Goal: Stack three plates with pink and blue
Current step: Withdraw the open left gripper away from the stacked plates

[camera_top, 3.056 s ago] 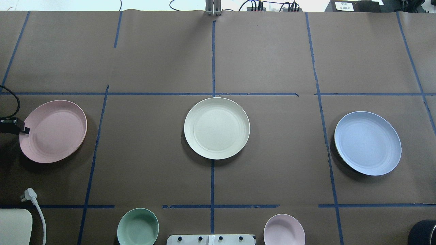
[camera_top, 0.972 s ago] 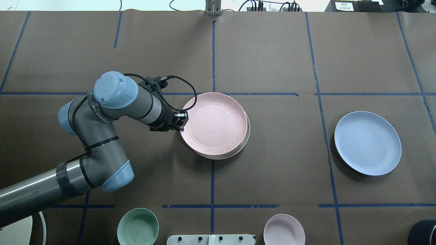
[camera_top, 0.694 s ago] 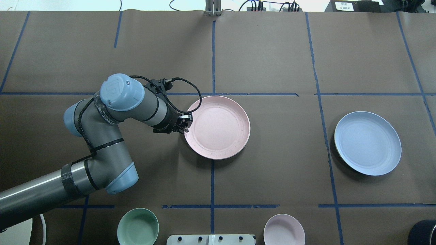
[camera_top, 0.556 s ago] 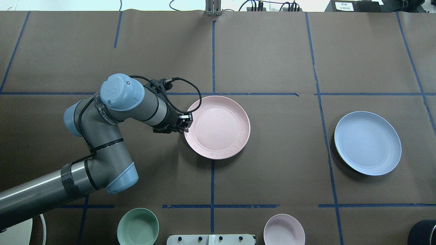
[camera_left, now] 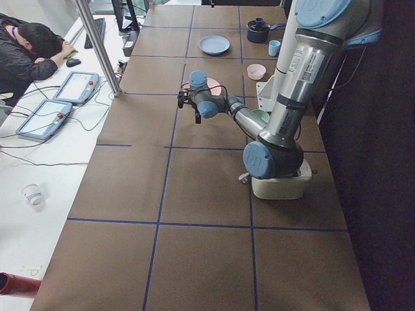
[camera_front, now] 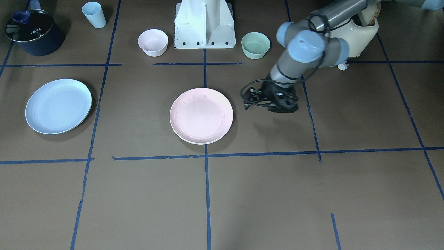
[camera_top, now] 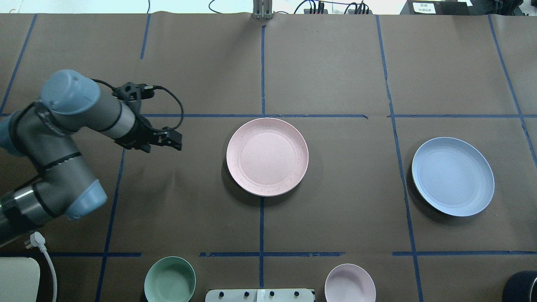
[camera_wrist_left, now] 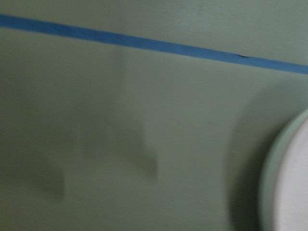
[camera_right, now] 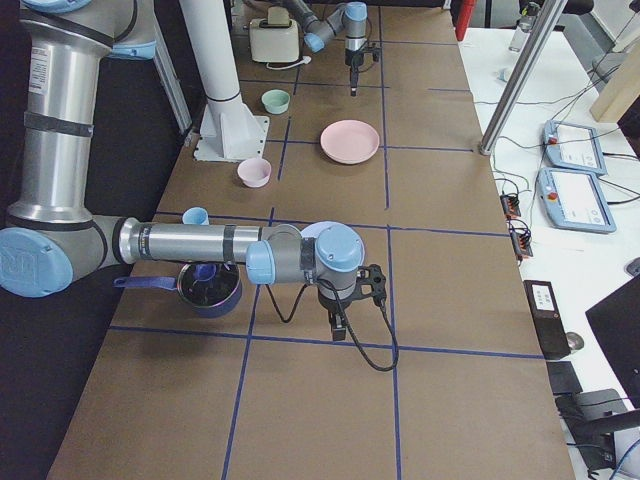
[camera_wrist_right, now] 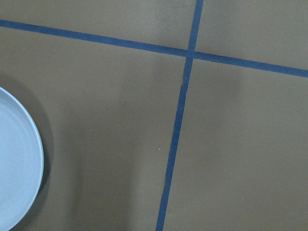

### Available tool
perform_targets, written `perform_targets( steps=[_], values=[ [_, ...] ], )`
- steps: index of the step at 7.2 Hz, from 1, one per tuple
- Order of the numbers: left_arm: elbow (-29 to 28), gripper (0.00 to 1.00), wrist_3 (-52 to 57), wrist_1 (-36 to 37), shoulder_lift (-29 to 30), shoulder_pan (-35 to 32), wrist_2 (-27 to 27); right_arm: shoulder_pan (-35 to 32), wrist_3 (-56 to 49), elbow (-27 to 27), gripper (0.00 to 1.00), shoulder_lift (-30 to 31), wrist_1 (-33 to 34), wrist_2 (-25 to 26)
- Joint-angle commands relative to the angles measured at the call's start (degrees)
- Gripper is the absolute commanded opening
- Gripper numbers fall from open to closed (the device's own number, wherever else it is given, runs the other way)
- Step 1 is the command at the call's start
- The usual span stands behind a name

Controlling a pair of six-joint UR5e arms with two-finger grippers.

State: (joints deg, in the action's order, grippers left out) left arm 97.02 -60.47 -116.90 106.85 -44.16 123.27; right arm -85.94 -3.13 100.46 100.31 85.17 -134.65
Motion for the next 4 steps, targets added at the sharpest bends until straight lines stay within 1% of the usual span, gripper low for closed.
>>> perform_targets(
  steps=[1,2,3,4],
  values=[
    [1.2,1.0,22.6,0.0,-13.2,-13.5,7.2,0.2,0.0,0.0,1.0,-0.1,0.0,-0.1],
    [0.8,1.0,33.1,0.4,-18.0,-20.3,10.6,0.2,0.1,0.0,1.0,-0.3,0.0,-0.1],
    [1.2,1.0,44.4,6.1,-20.3,-27.0,12.6,0.2,0.0,-0.1,1.0,-0.4,0.0,-0.1],
    [1.5,1.0,56.5,15.6,-20.5,-33.2,13.0,0.2,0.0,-0.1,1.0,-0.6,0.0,-0.1]
  ],
)
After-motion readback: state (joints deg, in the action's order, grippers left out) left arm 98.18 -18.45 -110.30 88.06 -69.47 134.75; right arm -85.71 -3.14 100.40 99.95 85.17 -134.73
